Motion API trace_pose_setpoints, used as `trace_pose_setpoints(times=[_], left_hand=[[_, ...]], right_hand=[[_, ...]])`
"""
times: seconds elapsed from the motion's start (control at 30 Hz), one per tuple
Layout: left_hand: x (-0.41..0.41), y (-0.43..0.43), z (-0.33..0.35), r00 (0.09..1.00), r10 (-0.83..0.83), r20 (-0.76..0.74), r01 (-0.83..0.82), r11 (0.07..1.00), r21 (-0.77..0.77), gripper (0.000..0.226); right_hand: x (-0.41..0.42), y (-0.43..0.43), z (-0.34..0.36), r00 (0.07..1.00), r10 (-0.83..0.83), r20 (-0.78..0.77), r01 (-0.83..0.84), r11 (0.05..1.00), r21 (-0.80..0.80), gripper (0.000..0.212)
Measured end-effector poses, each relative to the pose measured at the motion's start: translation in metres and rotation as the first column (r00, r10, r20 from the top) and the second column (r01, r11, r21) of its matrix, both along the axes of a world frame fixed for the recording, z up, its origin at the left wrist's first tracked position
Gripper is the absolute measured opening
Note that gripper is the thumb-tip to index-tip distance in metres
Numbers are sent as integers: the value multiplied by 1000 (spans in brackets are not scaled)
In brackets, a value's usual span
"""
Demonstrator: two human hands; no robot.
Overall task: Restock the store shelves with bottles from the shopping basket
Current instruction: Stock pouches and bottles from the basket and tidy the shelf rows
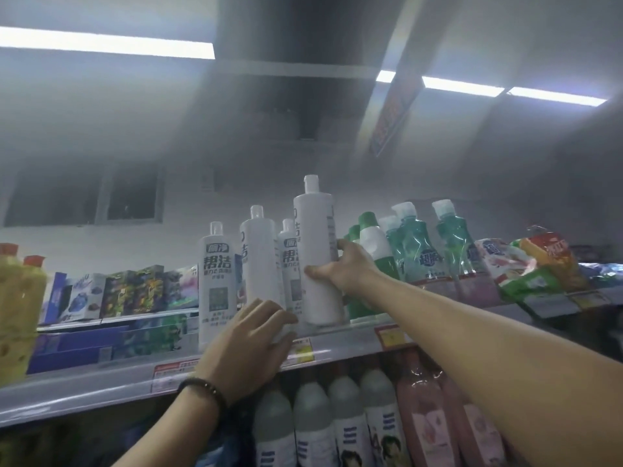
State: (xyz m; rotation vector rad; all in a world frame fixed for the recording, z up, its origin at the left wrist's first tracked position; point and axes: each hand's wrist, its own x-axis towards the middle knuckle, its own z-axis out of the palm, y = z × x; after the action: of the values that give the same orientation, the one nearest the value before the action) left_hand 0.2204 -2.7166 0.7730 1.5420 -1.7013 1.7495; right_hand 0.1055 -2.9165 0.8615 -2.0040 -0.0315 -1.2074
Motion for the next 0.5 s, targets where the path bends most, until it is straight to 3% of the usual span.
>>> trace_pose_setpoints(times=[0.27, 0.5], left_hand=[[16, -1, -6, 995, 96, 35, -100, 988, 115, 23], [17, -3, -9, 993, 113, 28, -116, 988, 105, 27]], right_hand=[[33, 1, -5, 995, -86, -56, 88, 995, 35, 62], [38, 10, -14, 989, -126, -77, 127, 992, 1, 63]])
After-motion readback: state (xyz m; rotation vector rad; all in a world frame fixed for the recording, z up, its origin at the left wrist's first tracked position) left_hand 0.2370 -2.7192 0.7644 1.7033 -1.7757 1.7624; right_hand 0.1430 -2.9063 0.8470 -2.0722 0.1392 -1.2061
